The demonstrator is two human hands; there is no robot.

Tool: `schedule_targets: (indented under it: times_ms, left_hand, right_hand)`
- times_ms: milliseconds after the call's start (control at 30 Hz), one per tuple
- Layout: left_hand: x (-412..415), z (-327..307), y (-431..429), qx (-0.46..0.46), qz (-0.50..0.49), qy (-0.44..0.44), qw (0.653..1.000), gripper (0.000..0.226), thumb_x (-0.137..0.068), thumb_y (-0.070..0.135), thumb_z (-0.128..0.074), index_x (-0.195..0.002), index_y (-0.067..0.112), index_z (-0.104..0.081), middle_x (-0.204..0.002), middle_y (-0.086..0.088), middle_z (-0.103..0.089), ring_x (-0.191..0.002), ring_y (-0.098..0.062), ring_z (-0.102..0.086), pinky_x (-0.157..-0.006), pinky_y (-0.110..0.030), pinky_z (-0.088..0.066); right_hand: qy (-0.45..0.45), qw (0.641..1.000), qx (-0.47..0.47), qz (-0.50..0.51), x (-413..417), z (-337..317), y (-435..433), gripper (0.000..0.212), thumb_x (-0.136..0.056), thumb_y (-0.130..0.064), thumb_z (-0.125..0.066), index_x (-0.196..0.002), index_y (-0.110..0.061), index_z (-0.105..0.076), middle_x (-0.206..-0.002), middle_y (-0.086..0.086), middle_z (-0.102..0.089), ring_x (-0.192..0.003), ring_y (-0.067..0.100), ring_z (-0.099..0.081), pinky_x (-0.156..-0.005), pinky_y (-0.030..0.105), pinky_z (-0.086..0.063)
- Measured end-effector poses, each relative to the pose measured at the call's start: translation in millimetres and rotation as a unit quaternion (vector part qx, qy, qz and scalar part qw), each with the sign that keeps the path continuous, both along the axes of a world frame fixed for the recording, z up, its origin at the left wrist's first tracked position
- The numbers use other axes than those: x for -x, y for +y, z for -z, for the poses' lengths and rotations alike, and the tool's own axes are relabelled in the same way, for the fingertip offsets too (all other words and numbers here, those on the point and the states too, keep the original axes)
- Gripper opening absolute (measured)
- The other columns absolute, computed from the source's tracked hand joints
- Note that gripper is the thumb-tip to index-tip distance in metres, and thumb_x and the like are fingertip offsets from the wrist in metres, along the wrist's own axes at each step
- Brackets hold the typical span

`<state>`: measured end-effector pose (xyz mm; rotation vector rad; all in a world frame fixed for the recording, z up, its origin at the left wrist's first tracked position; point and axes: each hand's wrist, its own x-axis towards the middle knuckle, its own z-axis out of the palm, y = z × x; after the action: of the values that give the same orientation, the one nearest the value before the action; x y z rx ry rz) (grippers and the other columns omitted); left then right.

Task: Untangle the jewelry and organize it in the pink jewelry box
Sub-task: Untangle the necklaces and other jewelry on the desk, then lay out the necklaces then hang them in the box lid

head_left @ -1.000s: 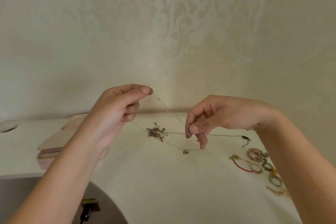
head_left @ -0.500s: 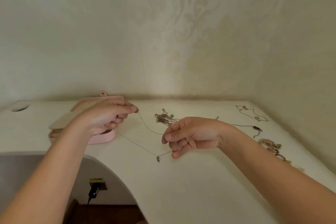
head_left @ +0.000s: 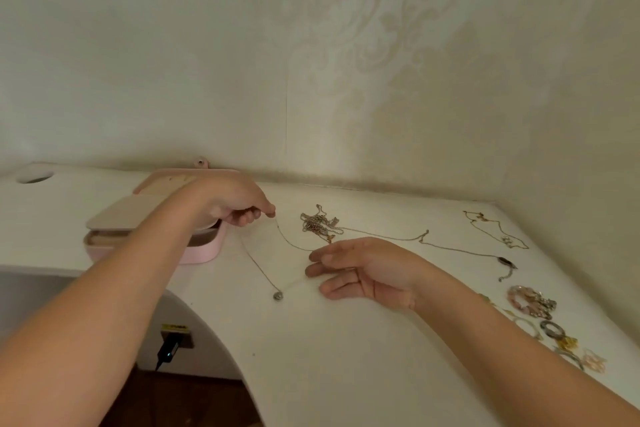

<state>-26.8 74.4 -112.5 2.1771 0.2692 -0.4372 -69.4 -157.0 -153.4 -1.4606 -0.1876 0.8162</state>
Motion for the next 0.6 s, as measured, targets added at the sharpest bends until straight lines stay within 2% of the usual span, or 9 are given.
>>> schedule_targets:
  times_ms: [67, 100, 167, 233, 267, 333, 433, 533, 600]
  left_hand:
    - [-15, 5, -1, -0.017, -0.011, 0.019, 1.000, 0.011, -0.092, 0.002, -0.056, -0.080, 0.002, -0.058, -0.051, -0.003, -0.044, -0.032, -0.008, -0.041, -0.035, -0.016, -0.038]
    - [-22, 7, -2, -0.029, -0.022, 0.013, 0.999, 0.014, -0.091, 0.000, -0.055, -0.077, 0.002, -0.056, -0.051, -0.005, -0.044, -0.030, -0.009, -0.042, -0.034, -0.017, -0.039]
    - [-34, 10, -5, -0.056, -0.049, -0.020, 0.997, 0.020, -0.090, -0.004, -0.054, -0.071, 0.001, -0.051, -0.053, -0.008, -0.045, -0.030, -0.014, -0.044, -0.033, -0.019, -0.042]
    - [-45, 14, -5, -0.084, -0.066, -0.058, 0.993, 0.017, -0.089, -0.005, -0.053, -0.073, -0.001, -0.051, -0.054, -0.012, -0.052, -0.040, -0.022, -0.052, -0.042, -0.025, -0.049]
    - [-48, 16, -5, -0.106, -0.071, -0.077, 0.989, 0.012, -0.089, -0.002, -0.053, -0.077, -0.002, -0.054, -0.057, -0.013, -0.058, -0.051, -0.027, -0.059, -0.053, -0.029, -0.054]
    - [-52, 20, -4, -0.195, -0.071, -0.127, 0.970, 0.011, -0.087, 0.004, -0.053, -0.085, -0.003, -0.061, -0.076, -0.016, -0.066, -0.077, -0.033, -0.067, -0.067, -0.034, -0.055]
    - [-44, 22, -18, -0.324, -0.050, -0.215, 0.920, 0.015, -0.087, 0.011, -0.052, -0.092, 0.002, -0.063, -0.105, -0.016, -0.065, -0.093, -0.030, -0.059, -0.066, -0.029, -0.044]
    - [-26, 30, -56, -0.308, 0.012, -0.263, 0.914, 0.030, -0.095, 0.015, -0.047, -0.121, 0.002, -0.056, -0.127, -0.014, -0.054, -0.115, -0.029, -0.051, -0.088, -0.029, -0.040]
    - [-11, 45, -86, -0.295, 0.060, -0.252, 0.920, 0.033, -0.098, 0.016, -0.042, -0.126, 0.000, -0.050, -0.132, -0.015, -0.048, -0.119, -0.029, -0.048, -0.091, -0.030, -0.038]
  right_hand:
    - [-0.133, 0.985, 0.074, 0.081, -4, 3, -5, 0.013, -0.090, -0.002, -0.056, -0.093, -0.009, -0.067, -0.089, 0.006, -0.070, -0.050, 0.010, -0.062, -0.058, 0.019, -0.054]
    - [-0.246, 0.950, 0.148, 0.123, -8, 7, -9, 0.016, -0.090, -0.003, -0.055, -0.091, -0.012, -0.067, -0.082, 0.000, -0.068, -0.047, 0.008, -0.058, -0.054, 0.015, -0.049]
    - [-0.447, 0.835, 0.276, 0.165, -16, 14, -17, 0.021, -0.090, -0.004, -0.051, -0.091, -0.016, -0.067, -0.072, -0.015, -0.060, -0.054, 0.004, -0.054, -0.055, 0.011, -0.042]
    - [-0.535, 0.766, 0.332, 0.128, -23, 20, -24, 0.027, -0.090, -0.004, -0.047, -0.102, -0.018, -0.068, -0.090, -0.013, -0.066, -0.080, 0.005, -0.060, -0.075, 0.014, -0.045]
    - [-0.551, 0.752, 0.348, 0.096, -26, 24, -25, 0.030, -0.091, -0.004, -0.047, -0.109, -0.017, -0.067, -0.105, -0.008, -0.068, -0.095, 0.009, -0.062, -0.085, 0.016, -0.043]
    - [-0.562, 0.738, 0.371, 0.049, -28, 29, -25, 0.034, -0.093, -0.006, -0.044, -0.120, -0.018, -0.063, -0.122, -0.004, -0.064, -0.112, 0.015, -0.058, -0.094, 0.019, -0.038]
    - [-0.561, 0.731, 0.386, 0.031, -28, 30, -21, 0.039, -0.096, -0.007, -0.038, -0.129, -0.018, -0.055, -0.129, -0.001, -0.060, -0.115, 0.020, -0.055, -0.094, 0.023, -0.038]
    - [-0.545, 0.735, 0.402, 0.039, -28, 33, -22, 0.040, -0.097, -0.010, -0.035, -0.135, -0.014, -0.046, -0.132, 0.003, -0.055, -0.117, 0.022, -0.053, -0.096, 0.026, -0.039]
    - [-0.531, 0.733, 0.423, 0.038, -29, 35, -23, 0.039, -0.098, -0.015, -0.034, -0.136, -0.012, -0.043, -0.135, 0.007, -0.051, -0.119, 0.023, -0.050, -0.096, 0.027, -0.037]
